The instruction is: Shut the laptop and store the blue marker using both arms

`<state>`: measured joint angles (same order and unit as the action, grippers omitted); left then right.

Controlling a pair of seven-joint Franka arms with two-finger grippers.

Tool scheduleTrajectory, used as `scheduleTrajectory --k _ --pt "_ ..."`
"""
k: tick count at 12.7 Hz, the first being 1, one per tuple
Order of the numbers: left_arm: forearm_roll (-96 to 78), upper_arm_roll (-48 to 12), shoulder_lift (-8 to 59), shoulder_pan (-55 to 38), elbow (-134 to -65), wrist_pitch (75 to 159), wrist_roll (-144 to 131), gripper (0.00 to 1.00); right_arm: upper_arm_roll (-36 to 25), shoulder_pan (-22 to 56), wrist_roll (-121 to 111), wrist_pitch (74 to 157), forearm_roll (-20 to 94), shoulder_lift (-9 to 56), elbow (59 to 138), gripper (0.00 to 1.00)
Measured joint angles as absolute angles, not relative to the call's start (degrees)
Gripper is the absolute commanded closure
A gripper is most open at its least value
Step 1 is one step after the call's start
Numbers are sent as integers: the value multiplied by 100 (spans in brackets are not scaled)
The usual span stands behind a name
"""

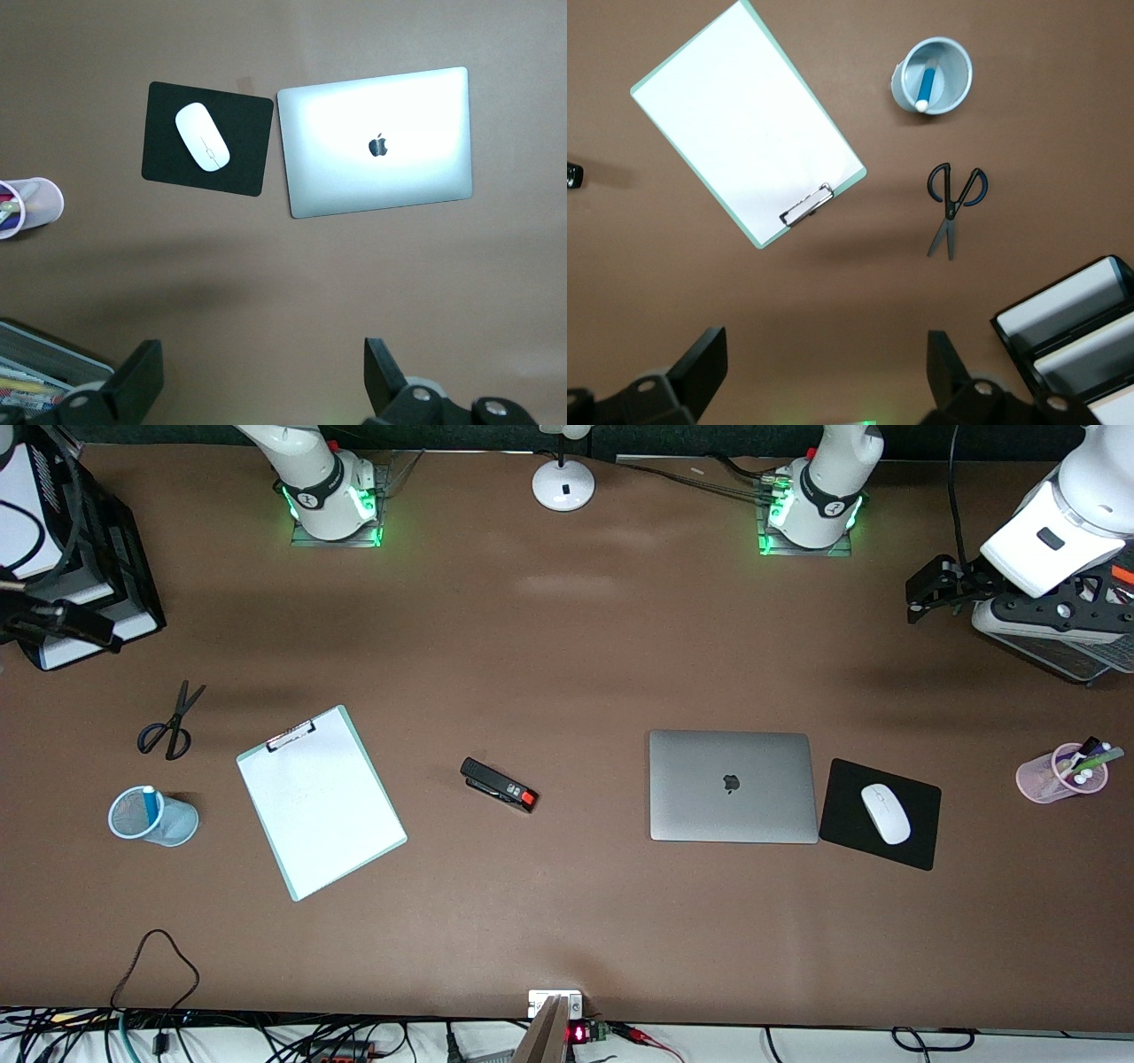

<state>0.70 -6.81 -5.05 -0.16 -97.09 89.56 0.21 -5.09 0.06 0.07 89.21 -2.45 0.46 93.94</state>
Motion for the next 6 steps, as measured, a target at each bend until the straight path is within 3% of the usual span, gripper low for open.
scheduleTrajectory --k 6 --pt "69 -681 -583 -17 -9703 8967 156 0 -478 26 -127 8896 -245 -218 9522 0"
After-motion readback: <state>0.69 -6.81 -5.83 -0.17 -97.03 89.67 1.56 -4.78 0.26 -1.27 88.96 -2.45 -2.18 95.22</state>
